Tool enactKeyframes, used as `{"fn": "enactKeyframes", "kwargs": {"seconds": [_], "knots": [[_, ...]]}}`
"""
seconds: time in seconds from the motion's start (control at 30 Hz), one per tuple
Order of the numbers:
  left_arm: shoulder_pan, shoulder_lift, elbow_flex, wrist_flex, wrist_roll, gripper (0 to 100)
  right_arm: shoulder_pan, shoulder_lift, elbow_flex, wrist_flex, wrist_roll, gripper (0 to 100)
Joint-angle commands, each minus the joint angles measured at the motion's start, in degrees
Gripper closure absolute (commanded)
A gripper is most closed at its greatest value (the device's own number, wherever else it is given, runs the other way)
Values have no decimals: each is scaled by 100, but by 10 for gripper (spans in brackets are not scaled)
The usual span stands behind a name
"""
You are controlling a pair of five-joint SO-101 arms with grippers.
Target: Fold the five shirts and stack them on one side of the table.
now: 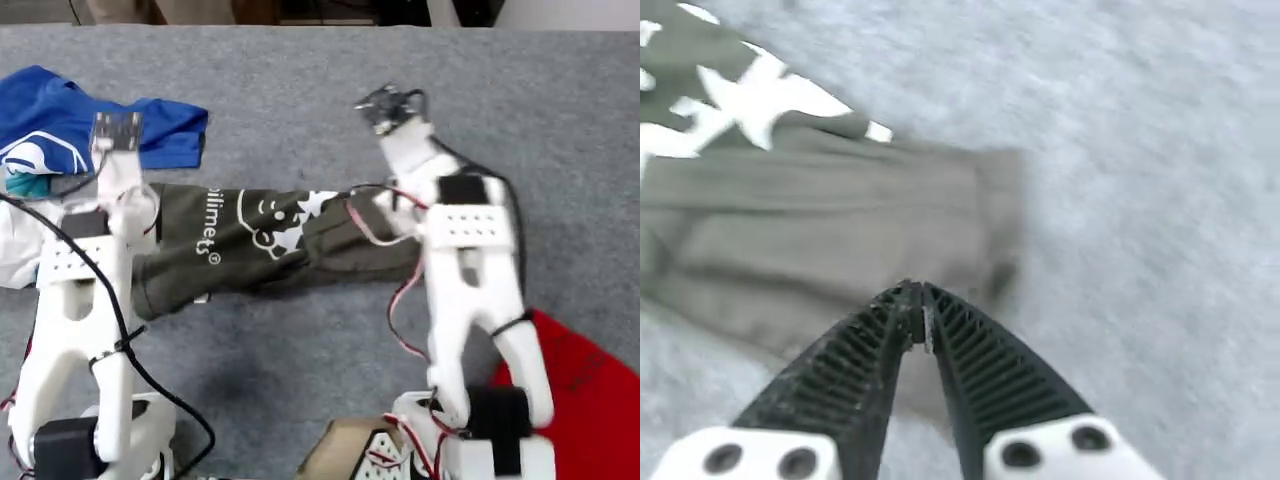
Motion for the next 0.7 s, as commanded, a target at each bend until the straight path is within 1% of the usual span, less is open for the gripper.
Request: {"fn": "enactKeyframes", "kwargs": {"seconds": [0.0,0.07,0.13,0.23,0.3,0.37,0.53,0.67], "knots": [[299,-13,-492,-193,299,980,-391,787,-268,-624,-246,993],[299,127,-352,-607,404,980,-462,1543,-673,-686,-308,993],[246,470,-193,-1240,431,980,-444,2308,-1147,-668,-396,993],[35,1376,-176,-2268,431,980,-330,3284,-1745,-501,-404,993],[-123,2123,-431,-2646,431,981,-251,3732,-2062,-440,-396,993],[-264,2888,-923,-2549,396,981,-189,3864,-2360,-211,-378,993],[-791,4655,-2479,-1749,387,981,22,3873,-2404,-290,-369,993],[-1037,5077,-3525,-1099,387,981,57,3873,-2396,-431,-369,993]]}}
